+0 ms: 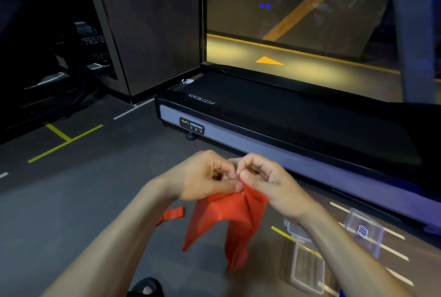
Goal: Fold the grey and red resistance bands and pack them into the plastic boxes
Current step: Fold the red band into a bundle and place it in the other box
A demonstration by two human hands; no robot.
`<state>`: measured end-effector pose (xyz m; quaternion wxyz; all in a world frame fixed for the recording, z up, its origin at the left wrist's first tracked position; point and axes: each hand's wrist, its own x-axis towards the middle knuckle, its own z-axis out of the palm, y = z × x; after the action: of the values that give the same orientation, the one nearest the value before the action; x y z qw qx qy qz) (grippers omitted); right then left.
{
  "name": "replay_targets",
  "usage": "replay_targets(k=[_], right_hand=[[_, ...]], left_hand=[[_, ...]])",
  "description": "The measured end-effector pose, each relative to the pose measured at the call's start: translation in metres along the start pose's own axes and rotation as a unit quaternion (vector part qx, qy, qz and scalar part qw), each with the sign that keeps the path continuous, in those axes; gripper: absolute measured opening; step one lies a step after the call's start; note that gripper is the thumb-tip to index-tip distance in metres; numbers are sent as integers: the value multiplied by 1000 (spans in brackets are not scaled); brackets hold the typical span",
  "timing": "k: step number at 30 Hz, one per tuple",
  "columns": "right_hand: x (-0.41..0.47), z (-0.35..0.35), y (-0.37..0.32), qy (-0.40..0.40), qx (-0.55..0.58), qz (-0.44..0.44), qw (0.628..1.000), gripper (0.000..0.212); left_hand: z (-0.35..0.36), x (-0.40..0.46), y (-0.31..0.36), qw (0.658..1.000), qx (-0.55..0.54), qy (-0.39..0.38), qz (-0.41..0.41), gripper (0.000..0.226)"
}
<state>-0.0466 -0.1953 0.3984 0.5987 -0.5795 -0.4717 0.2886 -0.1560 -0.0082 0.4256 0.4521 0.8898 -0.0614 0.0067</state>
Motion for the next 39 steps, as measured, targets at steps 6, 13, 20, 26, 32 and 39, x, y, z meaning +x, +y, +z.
replay_targets(k=[6, 13, 20, 26, 32, 39], right_hand=[[2, -5, -1, 2, -151, 8, 988, 5], [5, -11, -12, 1, -227, -22, 974, 7], [3, -25, -18, 15, -236, -28, 971, 9], [0, -29, -18, 18, -236, -17, 972, 9], [-2, -31, -17, 21, -227, -16, 973, 10], [-4, -31, -17, 24, -227, -16, 974, 10]], left_hand=[[2, -1, 1, 993, 104, 51, 12, 22], [-2, -2, -11, 999, 23, 3, -40, 21], [-13, -9, -22, 997, -37, -21, -60, 19], [-13, -8, -19, 996, -70, -4, -57, 17], [-13, -9, -16, 993, -102, 6, -51, 14], [-11, -8, -15, 994, -95, 2, -59, 10]])
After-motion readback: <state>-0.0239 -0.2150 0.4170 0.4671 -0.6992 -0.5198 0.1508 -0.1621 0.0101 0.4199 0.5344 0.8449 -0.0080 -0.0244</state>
